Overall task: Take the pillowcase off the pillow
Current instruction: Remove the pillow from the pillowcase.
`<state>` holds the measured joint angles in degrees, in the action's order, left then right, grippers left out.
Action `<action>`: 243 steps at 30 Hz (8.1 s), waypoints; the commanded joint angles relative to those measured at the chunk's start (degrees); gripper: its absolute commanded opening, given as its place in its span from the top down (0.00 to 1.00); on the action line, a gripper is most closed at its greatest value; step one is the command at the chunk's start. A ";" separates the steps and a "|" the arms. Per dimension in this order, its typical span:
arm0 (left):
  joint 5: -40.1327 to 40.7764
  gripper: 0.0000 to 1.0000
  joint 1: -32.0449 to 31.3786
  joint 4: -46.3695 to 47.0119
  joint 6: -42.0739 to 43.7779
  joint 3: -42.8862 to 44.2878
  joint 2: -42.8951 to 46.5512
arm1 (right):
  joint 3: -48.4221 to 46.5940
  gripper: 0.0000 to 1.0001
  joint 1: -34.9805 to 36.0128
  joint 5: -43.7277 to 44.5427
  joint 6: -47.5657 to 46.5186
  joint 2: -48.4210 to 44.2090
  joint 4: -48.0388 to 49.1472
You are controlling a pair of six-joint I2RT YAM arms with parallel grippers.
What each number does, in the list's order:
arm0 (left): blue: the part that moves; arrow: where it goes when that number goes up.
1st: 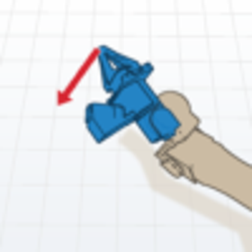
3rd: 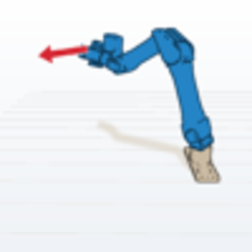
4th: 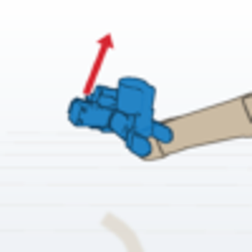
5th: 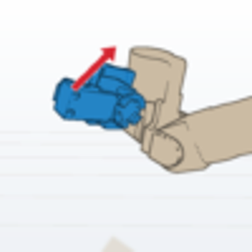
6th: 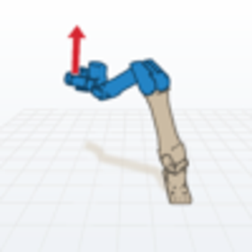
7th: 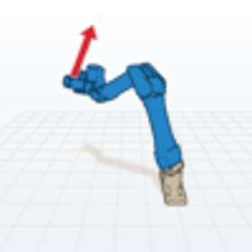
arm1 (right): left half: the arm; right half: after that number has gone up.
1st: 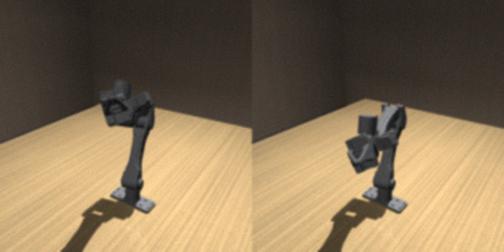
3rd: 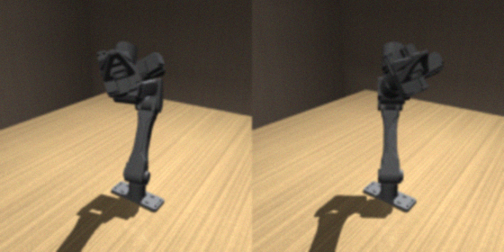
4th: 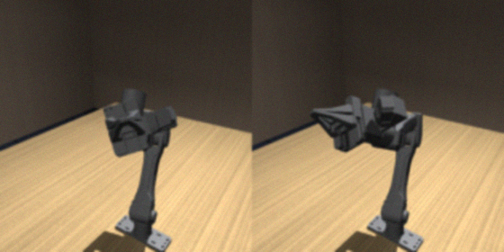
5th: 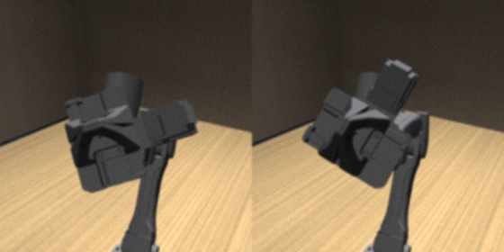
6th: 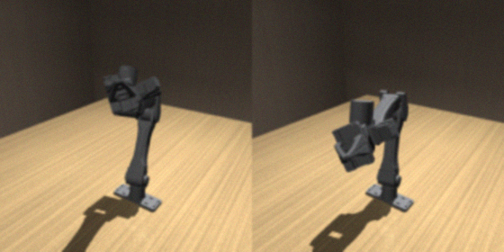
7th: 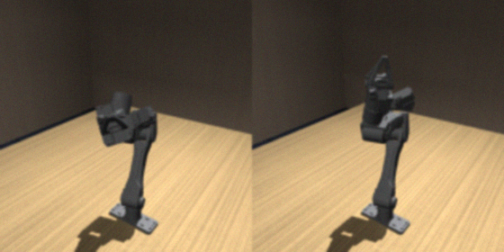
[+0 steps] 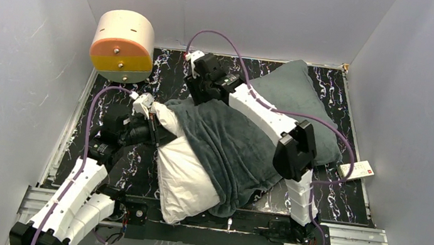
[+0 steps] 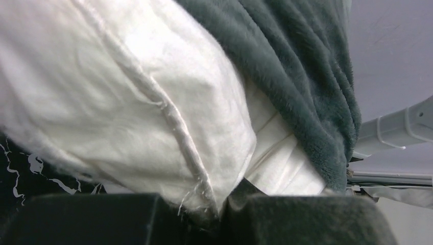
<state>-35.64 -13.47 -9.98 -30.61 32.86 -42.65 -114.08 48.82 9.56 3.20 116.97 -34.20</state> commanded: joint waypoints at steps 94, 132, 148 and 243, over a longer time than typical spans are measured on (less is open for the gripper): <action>33.32 1.00 -0.47 -24.06 3.31 14.23 3.21 | 3.65 1.00 -23.15 10.29 4.48 -5.79 -1.26; 29.72 0.02 13.38 -18.06 1.79 27.16 -21.65 | 66.82 0.29 -2.82 -18.49 26.50 -61.85 6.22; 3.86 0.02 15.10 -24.75 -5.18 5.22 15.13 | 55.92 0.25 -1.70 7.76 16.57 -43.51 13.77; 7.25 1.00 15.05 -19.28 -6.46 4.58 10.42 | 78.11 0.22 -1.91 -19.82 39.49 -73.55 22.41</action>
<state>-27.33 0.75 -32.62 -38.89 36.05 -33.23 -37.23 46.94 2.87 40.38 42.87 -16.62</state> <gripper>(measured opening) 0.069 0.773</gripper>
